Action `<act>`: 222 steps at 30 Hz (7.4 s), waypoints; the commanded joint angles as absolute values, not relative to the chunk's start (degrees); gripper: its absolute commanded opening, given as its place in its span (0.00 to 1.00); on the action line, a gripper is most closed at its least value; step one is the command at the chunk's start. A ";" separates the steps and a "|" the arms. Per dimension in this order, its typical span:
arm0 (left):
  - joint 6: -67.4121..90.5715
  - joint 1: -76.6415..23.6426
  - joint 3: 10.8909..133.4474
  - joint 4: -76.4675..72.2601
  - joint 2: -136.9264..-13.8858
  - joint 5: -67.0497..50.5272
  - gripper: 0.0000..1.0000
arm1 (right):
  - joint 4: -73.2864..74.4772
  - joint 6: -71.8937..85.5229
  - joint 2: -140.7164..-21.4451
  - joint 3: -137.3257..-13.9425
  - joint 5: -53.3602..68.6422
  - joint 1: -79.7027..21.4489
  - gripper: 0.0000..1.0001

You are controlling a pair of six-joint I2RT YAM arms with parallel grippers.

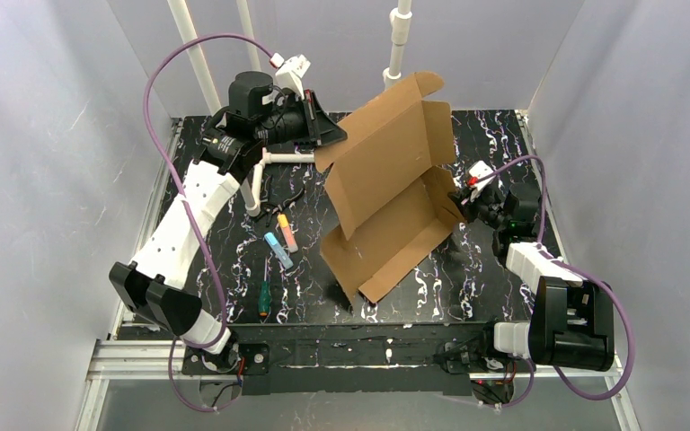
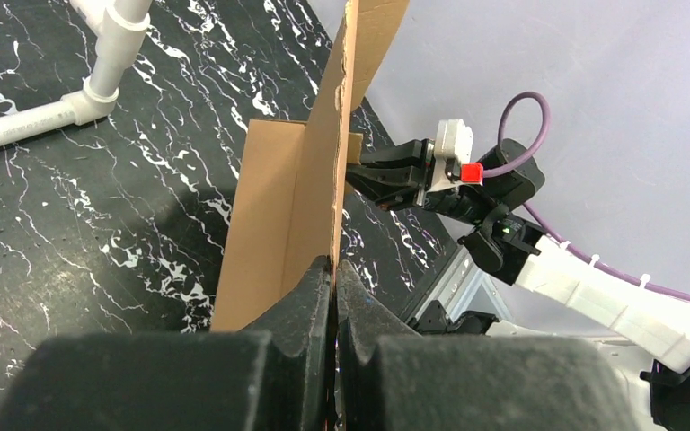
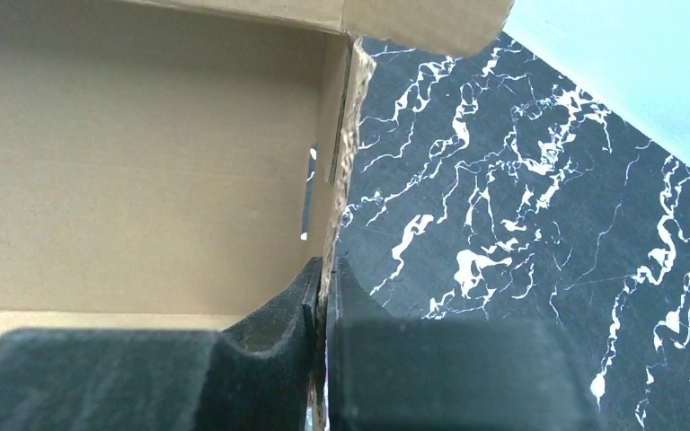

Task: Fold the paper box

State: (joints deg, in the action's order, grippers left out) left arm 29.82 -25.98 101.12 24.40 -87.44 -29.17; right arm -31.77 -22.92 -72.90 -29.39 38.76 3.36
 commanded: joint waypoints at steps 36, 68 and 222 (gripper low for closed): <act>18.46 -24.35 118.95 20.03 -94.76 -32.47 0.00 | -82.23 1.04 -88.71 -28.45 27.42 -2.27 0.01; 15.83 -32.04 92.17 15.03 -80.74 -46.41 0.00 | -73.49 -11.66 -79.72 -13.41 47.25 5.55 0.29; 21.94 -26.77 47.00 -5.70 -36.48 -33.97 0.98 | -1.80 -18.90 -80.68 -65.47 66.60 1.32 0.01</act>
State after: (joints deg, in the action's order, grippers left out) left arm 21.45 -25.34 51.79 2.22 -35.22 -32.95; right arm -3.42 -20.73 -80.25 -61.69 67.42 1.21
